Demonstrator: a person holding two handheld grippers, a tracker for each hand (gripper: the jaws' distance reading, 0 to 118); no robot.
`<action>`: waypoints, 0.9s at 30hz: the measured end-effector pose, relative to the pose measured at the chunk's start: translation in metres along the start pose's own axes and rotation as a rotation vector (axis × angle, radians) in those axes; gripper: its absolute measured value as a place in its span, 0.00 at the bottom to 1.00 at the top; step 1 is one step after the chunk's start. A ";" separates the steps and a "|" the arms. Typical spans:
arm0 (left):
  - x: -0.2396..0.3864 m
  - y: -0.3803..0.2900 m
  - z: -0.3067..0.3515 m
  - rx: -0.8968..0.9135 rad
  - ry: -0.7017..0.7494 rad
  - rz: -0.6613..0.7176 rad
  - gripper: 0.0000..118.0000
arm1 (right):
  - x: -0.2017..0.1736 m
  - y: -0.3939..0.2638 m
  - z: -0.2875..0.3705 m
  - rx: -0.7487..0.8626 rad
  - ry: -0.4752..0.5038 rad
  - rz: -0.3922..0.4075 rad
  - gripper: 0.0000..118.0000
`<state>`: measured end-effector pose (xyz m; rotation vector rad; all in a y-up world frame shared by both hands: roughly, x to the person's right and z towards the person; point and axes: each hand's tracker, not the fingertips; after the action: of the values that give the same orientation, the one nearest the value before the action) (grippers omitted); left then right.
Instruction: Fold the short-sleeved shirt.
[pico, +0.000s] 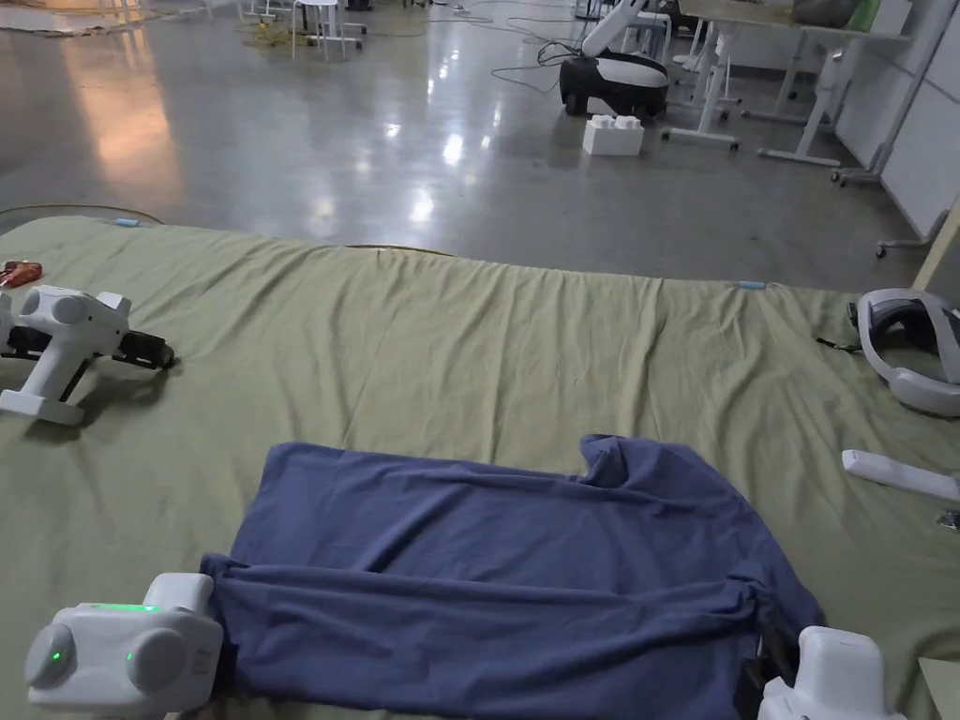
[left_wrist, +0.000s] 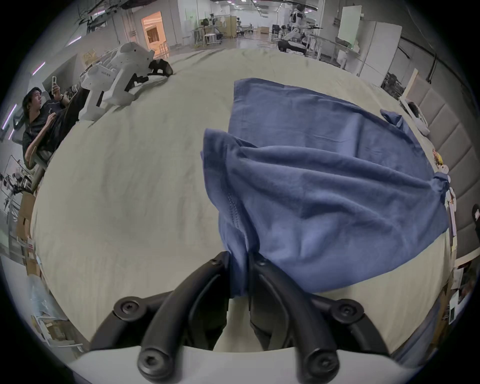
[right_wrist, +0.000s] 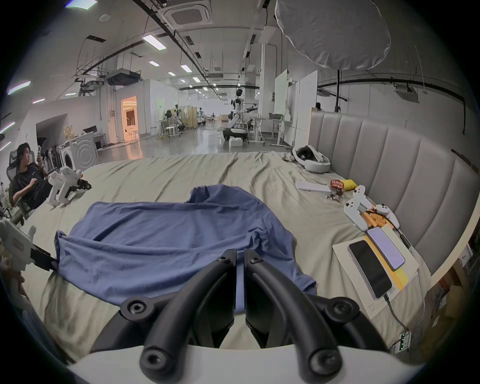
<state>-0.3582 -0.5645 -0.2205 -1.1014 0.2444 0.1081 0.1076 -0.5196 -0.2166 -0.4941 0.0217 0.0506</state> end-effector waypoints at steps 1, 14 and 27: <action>-0.002 -0.001 0.000 -0.001 -0.040 0.018 0.10 | 0.003 -0.001 -0.002 -0.016 -0.005 0.002 0.06; -0.030 -0.002 0.026 0.117 -0.126 0.049 0.09 | 0.085 -0.012 -0.075 -0.380 -0.004 0.025 0.61; -0.032 0.003 0.032 0.149 -0.147 0.088 0.08 | 0.052 -0.026 -0.113 -0.498 0.118 0.189 0.10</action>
<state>-0.3854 -0.5333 -0.2012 -0.9300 0.1663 0.2450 0.1597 -0.5938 -0.3056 -0.9915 0.1743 0.2154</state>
